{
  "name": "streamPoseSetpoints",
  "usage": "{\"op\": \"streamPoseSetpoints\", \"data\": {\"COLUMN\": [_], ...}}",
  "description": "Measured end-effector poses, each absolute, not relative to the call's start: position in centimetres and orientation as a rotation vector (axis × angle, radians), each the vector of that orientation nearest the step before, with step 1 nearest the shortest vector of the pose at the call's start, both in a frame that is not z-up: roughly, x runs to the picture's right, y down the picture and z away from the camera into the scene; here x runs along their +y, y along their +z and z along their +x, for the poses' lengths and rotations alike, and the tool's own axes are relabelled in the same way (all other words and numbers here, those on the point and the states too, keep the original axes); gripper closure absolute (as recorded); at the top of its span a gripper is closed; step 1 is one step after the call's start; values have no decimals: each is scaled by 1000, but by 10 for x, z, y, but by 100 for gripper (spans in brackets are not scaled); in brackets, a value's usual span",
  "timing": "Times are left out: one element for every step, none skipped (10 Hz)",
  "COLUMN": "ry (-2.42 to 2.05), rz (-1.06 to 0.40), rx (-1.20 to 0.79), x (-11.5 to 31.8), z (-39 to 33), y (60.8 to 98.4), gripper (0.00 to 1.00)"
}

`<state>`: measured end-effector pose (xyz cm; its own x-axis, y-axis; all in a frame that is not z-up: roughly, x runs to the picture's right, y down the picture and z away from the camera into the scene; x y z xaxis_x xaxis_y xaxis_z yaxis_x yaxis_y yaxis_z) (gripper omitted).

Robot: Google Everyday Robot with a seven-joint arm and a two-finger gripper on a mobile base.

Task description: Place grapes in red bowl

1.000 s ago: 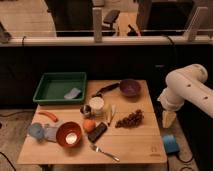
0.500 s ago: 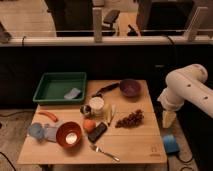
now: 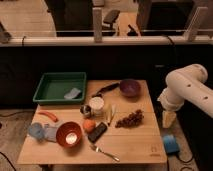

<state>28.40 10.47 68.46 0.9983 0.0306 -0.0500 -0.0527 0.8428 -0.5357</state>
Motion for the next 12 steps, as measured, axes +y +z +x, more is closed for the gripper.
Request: {"op": "streamPoseSetpoints", "data": {"ry": [44,35,15,-9,-34,-60,-79,-94,-109,-123,-143,-161], "rz": [-567,-565,-563,-561,-559,-556,-552,-551,-549,-549,-546,-543], "rx": [40,37,29,20,10,-2,-12,-19,-28,-39,-48,-54], "x": [105,104,103,101,99,97,93,90,86,84,81,78], "z": [284,281,273,261,241,223,210,201,189,177,163,154], "y": [685,684,685,686,687,689,690,692,695,696,699,701], "gripper": [20,20,20,20,20,20,20,20,20,20,20,20]}}
